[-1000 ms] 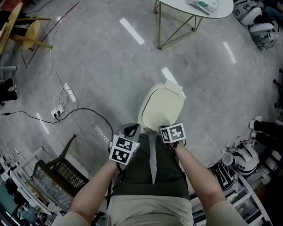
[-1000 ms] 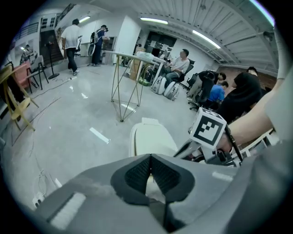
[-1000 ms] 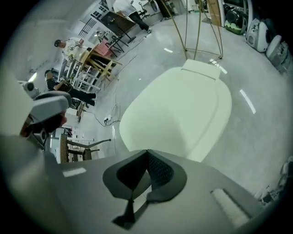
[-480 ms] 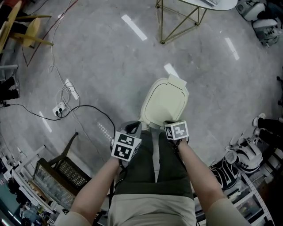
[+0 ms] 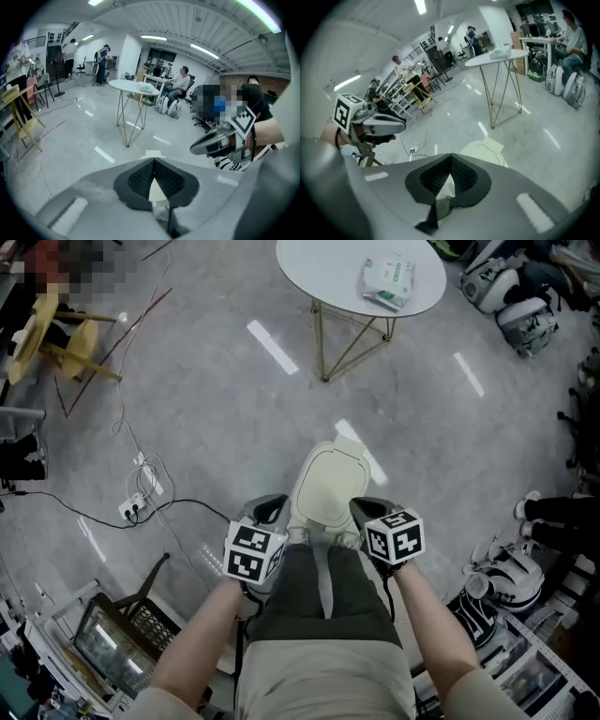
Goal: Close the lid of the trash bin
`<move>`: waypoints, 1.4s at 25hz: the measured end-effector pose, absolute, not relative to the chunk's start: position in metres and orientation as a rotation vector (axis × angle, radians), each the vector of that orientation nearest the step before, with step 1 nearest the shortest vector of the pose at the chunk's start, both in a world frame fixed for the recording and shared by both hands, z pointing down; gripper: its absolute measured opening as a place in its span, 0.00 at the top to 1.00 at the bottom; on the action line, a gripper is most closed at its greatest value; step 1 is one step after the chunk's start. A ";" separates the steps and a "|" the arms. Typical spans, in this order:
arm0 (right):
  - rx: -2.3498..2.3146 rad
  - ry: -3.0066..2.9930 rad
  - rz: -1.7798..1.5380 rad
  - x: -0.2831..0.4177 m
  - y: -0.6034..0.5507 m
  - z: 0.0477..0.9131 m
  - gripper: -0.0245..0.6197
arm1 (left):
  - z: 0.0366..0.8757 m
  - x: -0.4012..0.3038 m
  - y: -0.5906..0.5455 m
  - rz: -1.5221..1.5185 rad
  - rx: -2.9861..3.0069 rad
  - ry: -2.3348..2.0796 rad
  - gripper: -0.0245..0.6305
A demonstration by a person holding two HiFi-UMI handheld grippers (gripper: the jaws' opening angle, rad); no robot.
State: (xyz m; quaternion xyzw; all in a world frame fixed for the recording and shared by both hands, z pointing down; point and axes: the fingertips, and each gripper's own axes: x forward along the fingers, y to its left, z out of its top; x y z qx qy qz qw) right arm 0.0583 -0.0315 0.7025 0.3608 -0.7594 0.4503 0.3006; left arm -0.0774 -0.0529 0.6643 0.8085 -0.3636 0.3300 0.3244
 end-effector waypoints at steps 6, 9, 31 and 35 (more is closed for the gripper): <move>1.046 -2.231 1.036 0.063 -0.062 0.551 0.96 | 0.555 -0.071 -0.086 0.779 2.267 -1.027 0.96; 1.093 -2.336 0.945 0.064 -0.068 0.479 0.96 | 0.498 -0.066 -0.096 0.735 2.357 -1.062 0.96; 1.326 -2.784 0.277 0.056 -0.023 0.152 0.96 | 0.182 -0.078 -0.057 0.337 2.825 -1.378 0.96; 1.354 -2.830 0.173 0.056 -0.017 0.116 0.96 | 0.154 -0.082 -0.051 0.305 2.876 -1.410 0.96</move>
